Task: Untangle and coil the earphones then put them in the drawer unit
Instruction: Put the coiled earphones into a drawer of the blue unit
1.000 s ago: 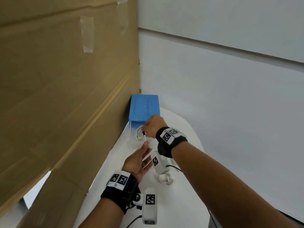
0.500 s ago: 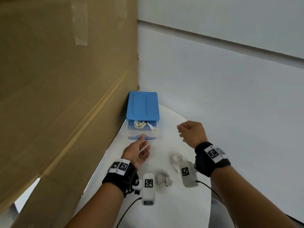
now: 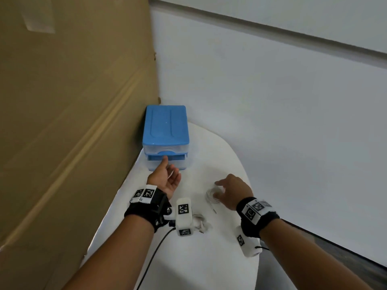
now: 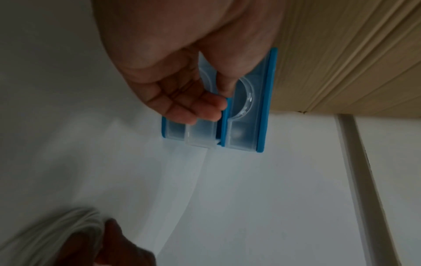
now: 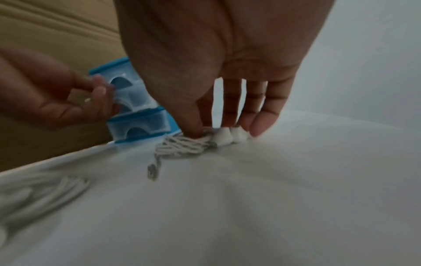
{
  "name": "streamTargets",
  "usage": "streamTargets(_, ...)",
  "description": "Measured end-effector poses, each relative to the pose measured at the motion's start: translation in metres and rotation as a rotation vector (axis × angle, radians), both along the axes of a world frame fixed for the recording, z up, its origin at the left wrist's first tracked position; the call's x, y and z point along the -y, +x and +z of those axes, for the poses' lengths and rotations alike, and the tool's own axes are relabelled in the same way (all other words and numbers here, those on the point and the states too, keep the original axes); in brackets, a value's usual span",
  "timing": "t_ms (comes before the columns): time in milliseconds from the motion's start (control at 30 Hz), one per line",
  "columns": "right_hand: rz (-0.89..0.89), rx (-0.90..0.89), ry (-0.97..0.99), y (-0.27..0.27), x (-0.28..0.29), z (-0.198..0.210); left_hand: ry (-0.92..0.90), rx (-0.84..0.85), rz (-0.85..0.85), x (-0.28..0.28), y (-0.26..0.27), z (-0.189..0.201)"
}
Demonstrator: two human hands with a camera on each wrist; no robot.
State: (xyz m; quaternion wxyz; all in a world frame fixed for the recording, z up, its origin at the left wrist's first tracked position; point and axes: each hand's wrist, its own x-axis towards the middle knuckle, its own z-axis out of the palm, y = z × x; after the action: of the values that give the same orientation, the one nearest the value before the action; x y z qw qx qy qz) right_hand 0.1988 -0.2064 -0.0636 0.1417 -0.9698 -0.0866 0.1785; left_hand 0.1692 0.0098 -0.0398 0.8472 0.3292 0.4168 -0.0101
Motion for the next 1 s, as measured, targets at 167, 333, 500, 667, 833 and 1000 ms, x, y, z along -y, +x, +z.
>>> streamTargets(167, 0.271, 0.193, -0.137, -0.009, -0.010, -0.008, 0.020, -0.015, -0.008, 0.005, -0.008, -0.003)
streamTargets(333, 0.271, 0.133, -0.092, -0.003, -0.013, 0.006, 0.014, -0.009, -0.041, 0.005, -0.022, -0.001)
streamTargets(500, 0.274, 0.106, 0.199, 0.011, -0.032, 0.063, -0.016, 0.037, -0.115, 0.001, -0.048, -0.009)
streamTargets(667, 0.288, 0.139, 0.319, 0.017, -0.087, 0.101, -0.007, 0.032, -0.151, 0.002, -0.061, -0.014)
streamTargets(833, 0.270, 0.108, 0.116, 0.011, -0.135, 0.081, -0.026, 0.036, -0.167, 0.006, -0.070, -0.012)
streamTargets(1000, 0.341, 0.260, -0.066, -0.003, -0.150, 0.067, -0.017, 0.027, -0.193, 0.009, -0.081, -0.014)
